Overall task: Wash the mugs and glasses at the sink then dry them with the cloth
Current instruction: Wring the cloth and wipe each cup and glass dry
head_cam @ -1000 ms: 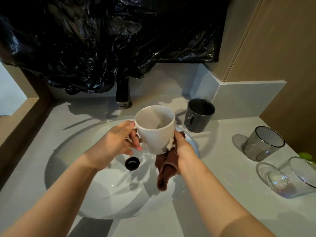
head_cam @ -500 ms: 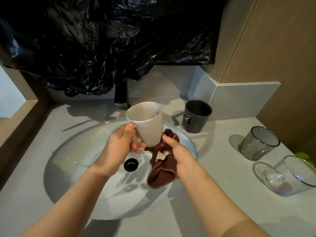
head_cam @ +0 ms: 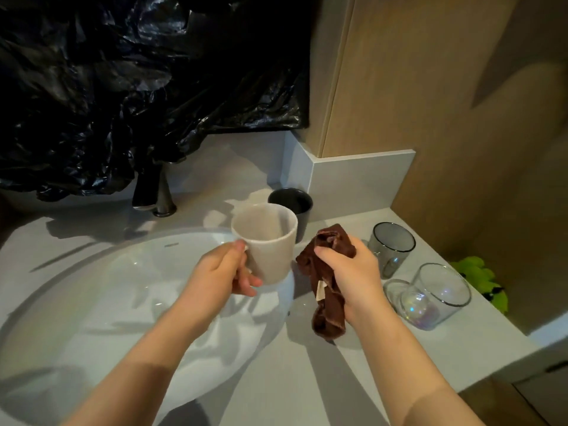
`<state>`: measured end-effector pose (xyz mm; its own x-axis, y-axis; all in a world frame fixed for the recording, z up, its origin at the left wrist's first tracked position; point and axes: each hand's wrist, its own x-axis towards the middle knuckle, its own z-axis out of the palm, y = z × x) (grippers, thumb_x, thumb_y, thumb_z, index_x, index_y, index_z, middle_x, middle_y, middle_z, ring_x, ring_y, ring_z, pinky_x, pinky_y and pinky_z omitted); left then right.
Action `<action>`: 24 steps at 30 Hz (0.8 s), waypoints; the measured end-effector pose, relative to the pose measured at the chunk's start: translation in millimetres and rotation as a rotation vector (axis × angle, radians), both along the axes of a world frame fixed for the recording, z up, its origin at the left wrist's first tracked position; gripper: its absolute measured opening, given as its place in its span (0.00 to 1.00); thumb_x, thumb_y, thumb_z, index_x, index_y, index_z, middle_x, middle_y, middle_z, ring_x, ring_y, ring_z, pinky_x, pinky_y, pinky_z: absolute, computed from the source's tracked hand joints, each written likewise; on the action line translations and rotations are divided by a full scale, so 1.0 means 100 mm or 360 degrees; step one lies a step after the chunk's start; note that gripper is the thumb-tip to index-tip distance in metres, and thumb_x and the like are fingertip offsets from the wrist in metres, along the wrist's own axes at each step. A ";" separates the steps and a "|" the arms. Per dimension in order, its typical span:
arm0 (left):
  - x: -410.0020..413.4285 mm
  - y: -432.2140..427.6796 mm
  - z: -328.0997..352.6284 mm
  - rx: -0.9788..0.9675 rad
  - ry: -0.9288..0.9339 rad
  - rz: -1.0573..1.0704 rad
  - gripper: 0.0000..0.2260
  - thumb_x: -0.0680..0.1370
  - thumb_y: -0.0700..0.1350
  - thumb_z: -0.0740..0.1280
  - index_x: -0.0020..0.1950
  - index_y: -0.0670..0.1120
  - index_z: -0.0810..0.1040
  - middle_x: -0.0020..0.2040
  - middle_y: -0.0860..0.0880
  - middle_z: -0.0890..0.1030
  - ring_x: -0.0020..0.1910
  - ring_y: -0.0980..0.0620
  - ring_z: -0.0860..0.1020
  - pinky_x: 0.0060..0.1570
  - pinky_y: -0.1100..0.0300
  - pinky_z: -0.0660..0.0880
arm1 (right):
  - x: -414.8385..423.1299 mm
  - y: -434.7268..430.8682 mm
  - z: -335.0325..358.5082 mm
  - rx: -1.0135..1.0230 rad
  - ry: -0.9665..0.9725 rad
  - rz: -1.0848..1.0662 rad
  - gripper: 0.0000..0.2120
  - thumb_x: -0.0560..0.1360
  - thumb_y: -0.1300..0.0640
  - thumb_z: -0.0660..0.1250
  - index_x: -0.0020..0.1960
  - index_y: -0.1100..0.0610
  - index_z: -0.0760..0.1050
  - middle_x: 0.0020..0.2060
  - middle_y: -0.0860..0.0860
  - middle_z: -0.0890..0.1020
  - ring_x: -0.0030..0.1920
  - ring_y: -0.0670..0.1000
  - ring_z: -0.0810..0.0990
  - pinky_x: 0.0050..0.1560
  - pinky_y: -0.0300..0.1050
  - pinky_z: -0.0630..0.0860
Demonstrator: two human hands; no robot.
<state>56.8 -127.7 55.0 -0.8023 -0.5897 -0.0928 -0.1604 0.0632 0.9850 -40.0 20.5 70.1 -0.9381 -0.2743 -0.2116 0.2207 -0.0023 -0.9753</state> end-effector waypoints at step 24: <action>-0.91 0.83 -0.48 0.0175 -0.0169 -0.0146 0.16 0.83 0.48 0.54 0.39 0.44 0.71 0.35 0.46 0.77 0.48 0.41 0.80 0.57 0.44 0.77 | -0.37 0.92 -0.25 0.0345 0.0223 -0.0199 0.10 0.73 0.62 0.68 0.44 0.46 0.76 0.36 0.48 0.82 0.35 0.50 0.80 0.35 0.45 0.78</action>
